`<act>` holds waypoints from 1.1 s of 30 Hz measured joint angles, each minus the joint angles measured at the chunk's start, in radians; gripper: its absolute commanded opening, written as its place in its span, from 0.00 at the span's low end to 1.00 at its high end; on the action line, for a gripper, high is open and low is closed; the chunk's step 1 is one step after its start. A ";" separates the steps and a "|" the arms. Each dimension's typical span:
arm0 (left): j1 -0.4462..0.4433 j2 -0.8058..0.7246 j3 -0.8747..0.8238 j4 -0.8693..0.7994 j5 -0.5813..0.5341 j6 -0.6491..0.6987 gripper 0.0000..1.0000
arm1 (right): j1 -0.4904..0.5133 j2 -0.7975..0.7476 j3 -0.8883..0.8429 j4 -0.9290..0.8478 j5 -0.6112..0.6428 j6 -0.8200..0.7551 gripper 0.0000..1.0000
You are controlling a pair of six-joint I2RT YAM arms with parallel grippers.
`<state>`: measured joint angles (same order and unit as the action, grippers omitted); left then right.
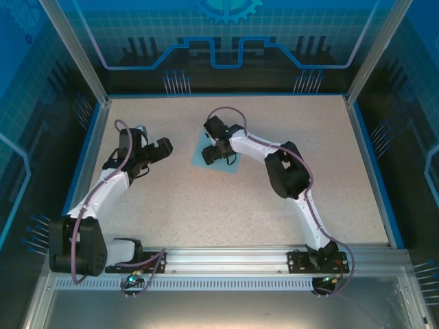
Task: Fold a paper plane with a square sheet of paper (pick it up from the middle)
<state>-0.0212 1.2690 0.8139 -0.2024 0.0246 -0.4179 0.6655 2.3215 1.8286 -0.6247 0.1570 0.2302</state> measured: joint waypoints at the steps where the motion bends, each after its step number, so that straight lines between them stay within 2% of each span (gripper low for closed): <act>1: 0.000 0.004 0.002 0.000 0.000 -0.001 0.98 | 0.002 -0.032 -0.049 0.004 -0.018 -0.018 0.90; 8: 0.000 0.026 0.003 0.000 0.010 -0.003 0.98 | 0.020 -0.275 -0.414 0.034 -0.151 -0.111 0.88; 12: 0.000 0.030 0.003 0.000 0.019 -0.003 0.99 | 0.028 -0.370 -0.533 0.006 -0.197 -0.115 0.89; 16: 0.000 0.035 0.003 0.000 0.025 -0.011 0.99 | 0.031 -0.380 -0.518 -0.054 -0.188 -0.066 0.90; 23: -0.002 0.034 0.013 -0.016 0.026 -0.022 0.99 | 0.029 -0.360 -0.370 -0.057 -0.089 0.035 0.92; 28: -0.002 0.034 0.014 -0.025 0.026 -0.029 0.99 | 0.014 -0.270 -0.283 -0.059 -0.078 0.040 0.95; 33: -0.008 0.034 0.014 -0.026 0.026 -0.035 0.99 | 0.000 -0.225 -0.275 -0.104 -0.078 0.024 0.98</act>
<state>-0.0292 1.3025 0.8276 -0.2283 0.0505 -0.4526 0.6659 2.0968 1.5532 -0.7288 0.0792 0.2539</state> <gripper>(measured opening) 0.986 0.978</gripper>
